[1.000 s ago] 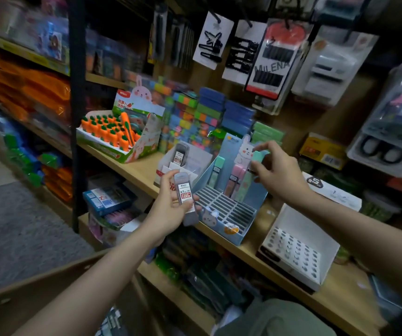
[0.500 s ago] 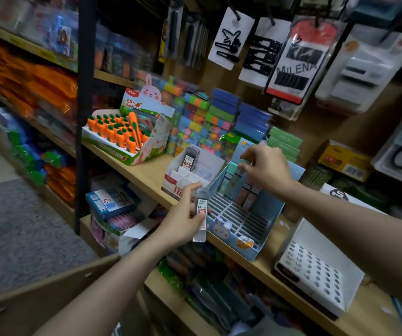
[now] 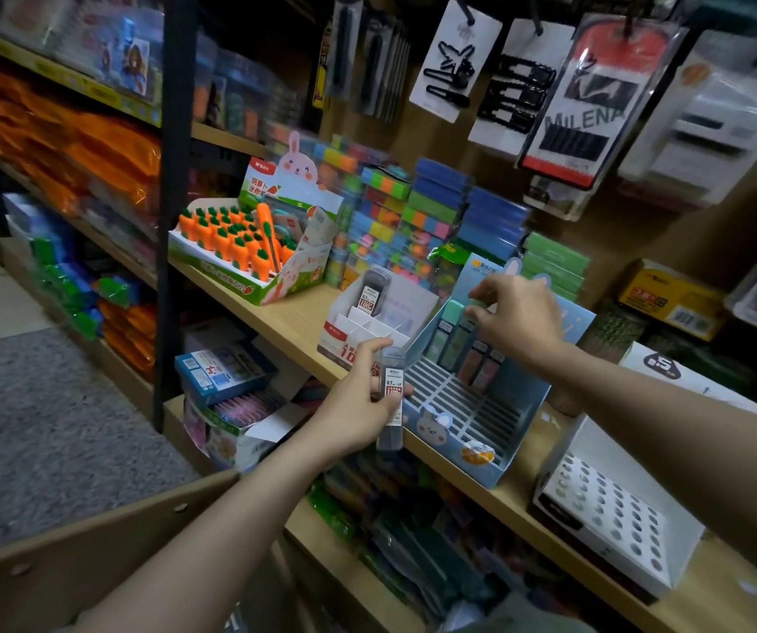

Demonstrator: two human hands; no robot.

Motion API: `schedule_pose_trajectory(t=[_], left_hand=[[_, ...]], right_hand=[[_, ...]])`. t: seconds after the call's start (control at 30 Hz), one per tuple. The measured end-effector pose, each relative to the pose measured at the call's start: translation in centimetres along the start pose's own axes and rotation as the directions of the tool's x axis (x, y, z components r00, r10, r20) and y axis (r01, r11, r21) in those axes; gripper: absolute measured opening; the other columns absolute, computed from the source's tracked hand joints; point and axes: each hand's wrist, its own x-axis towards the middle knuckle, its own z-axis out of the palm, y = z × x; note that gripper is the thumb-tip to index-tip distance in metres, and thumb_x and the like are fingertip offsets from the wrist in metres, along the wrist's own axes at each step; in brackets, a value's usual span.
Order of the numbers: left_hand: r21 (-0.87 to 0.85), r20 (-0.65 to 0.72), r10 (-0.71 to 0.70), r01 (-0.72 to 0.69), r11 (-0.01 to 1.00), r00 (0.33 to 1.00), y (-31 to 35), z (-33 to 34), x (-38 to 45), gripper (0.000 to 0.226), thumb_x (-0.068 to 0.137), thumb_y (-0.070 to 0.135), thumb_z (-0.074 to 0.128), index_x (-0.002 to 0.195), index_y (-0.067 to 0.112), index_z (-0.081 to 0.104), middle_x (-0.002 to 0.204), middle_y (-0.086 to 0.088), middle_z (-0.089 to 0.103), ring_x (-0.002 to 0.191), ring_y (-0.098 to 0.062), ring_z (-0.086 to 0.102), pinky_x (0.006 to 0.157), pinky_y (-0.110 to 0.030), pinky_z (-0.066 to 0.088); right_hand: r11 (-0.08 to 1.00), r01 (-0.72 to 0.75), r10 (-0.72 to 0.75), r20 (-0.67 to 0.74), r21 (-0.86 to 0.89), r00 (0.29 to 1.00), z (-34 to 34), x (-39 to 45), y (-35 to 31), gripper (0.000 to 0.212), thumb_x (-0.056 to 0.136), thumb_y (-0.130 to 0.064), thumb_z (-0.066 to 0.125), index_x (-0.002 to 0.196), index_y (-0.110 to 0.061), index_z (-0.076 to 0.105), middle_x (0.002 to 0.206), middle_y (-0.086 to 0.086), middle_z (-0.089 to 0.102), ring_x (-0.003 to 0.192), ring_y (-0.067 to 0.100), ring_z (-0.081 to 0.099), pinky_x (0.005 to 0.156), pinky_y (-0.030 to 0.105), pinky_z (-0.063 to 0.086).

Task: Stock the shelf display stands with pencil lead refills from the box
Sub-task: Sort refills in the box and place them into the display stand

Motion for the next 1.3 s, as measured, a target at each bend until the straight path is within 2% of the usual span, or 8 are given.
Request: schedule_pose_trajectory(t=[0.23, 0.37, 0.7, 0.83, 0.93, 1.07, 1.2, 1.3], left_hand=[[-0.083, 0.029, -0.010, 0.012, 0.996, 1.000, -0.4, -0.3, 0.3, 0.060, 0.096, 0.011, 0.055, 0.125, 0.057, 0.030, 0.109, 0.008, 0.072, 0.100, -0.012, 0.069, 0.092, -0.046, 0.055], [-0.105, 0.040, -0.011, 0.015, 0.994, 0.999, -0.4, -0.3, 0.2, 0.060, 0.096, 0.010, 0.055, 0.120, 0.060, 0.030, 0.108, 0.010, 0.073, 0.098, -0.011, 0.070, 0.091, -0.045, 0.055], [-0.200, -0.002, -0.005, 0.005, 0.980, 1.000, -0.3, -0.4, -0.1, 0.045, 0.098, 0.009, 0.052, 0.130, 0.036, 0.034, 0.110, 0.008, 0.073, 0.102, -0.011, 0.068, 0.087, -0.033, 0.055], [-0.289, -0.096, 0.049, -0.075, 0.954, 0.994, 0.5, -1.2, 0.1, 0.023, 0.100, 0.011, 0.049, 0.120, 0.021, 0.053, 0.106, 0.002, 0.074, 0.096, -0.015, 0.071, 0.083, -0.035, 0.057], [-0.331, -0.112, 0.075, -0.109, 0.937, 0.991, 1.0, -1.8, 0.3, 0.023, 0.100, 0.013, 0.049, 0.121, 0.019, 0.056, 0.099, -0.001, 0.075, 0.090, -0.015, 0.072, 0.070, -0.027, 0.056], [-0.292, -0.077, 0.092, -0.111, 0.950, 0.993, 1.0, -2.6, 0.5, 0.022, 0.100, 0.014, 0.051, 0.120, 0.020, 0.057, 0.099, -0.003, 0.075, 0.090, -0.016, 0.071, 0.074, -0.029, 0.056], [0.133, -0.271, 0.132, -0.099, 0.986, 0.953, 0.6, -4.7, 1.5, 0.024, 0.097, 0.031, 0.056, 0.120, 0.028, 0.052, 0.123, 0.007, 0.058, 0.119, -0.012, 0.053, 0.096, -0.028, 0.045], [0.545, -0.250, 0.279, -0.103, 0.832, 0.927, 0.1, -6.1, 1.9, 0.043, 0.096, 0.037, 0.055, 0.136, 0.024, 0.045, 0.144, 0.003, 0.038, 0.137, -0.016, 0.028, 0.110, -0.031, 0.027]], right_hand=[[1.000, -0.008, 0.008, 0.022, 0.006, 1.000, -0.1, 0.1, 0.1, 0.021, 0.088, -0.028, 0.070, 0.105, -0.017, 0.067, 0.100, 0.005, 0.072, 0.094, 0.027, 0.065, 0.079, 0.042, 0.055], [0.983, 0.087, -0.090, -0.013, -0.163, 0.996, 0.6, -0.3, 0.6, 0.023, 0.088, -0.027, 0.071, 0.107, -0.015, 0.072, 0.105, 0.009, 0.068, 0.102, 0.030, 0.059, 0.077, 0.042, 0.053], [0.927, 0.063, -0.057, 0.028, -0.369, 0.998, 1.4, -1.8, 0.1, 0.046, 0.093, -0.055, 0.051, 0.120, -0.021, 0.067, 0.118, 0.005, 0.061, 0.113, 0.029, 0.047, 0.088, 0.043, 0.037], [0.980, 0.191, -0.189, -0.037, 0.056, 0.981, 0.3, -2.2, -1.7, 0.039, 0.096, -0.041, 0.055, 0.128, -0.018, 0.062, 0.118, 0.005, 0.062, 0.107, 0.020, 0.055, 0.088, 0.034, 0.043], [0.864, 0.136, -0.257, 0.193, 0.485, 0.947, -0.1, -2.6, -4.9, 0.039, 0.093, -0.040, 0.060, 0.129, -0.027, 0.059, 0.107, -0.006, 0.068, 0.086, 0.003, 0.067, 0.076, 0.023, 0.056], [0.848, 0.128, -0.246, 0.167, 0.514, 0.955, 0.4, -2.0, -7.2, 0.031, 0.084, -0.027, 0.075, 0.115, -0.024, 0.069, 0.091, -0.006, 0.072, 0.071, 0.003, 0.070, 0.074, 0.025, 0.058], [0.830, 0.053, -0.122, 0.087, 0.555, 0.989, 0.1, 1.0, -7.0, 0.031, 0.083, -0.025, 0.076, 0.113, -0.022, 0.068, 0.094, -0.007, 0.067, 0.075, 0.006, 0.068, 0.068, 0.020, 0.057], [0.869, 0.086, -0.034, -0.114, 0.486, 0.993, 0.0, 4.1, -6.8, 0.031, 0.084, -0.026, 0.075, 0.114, -0.023, 0.069, 0.094, -0.011, 0.061, 0.077, -0.002, 0.061, 0.066, 0.010, 0.048]])
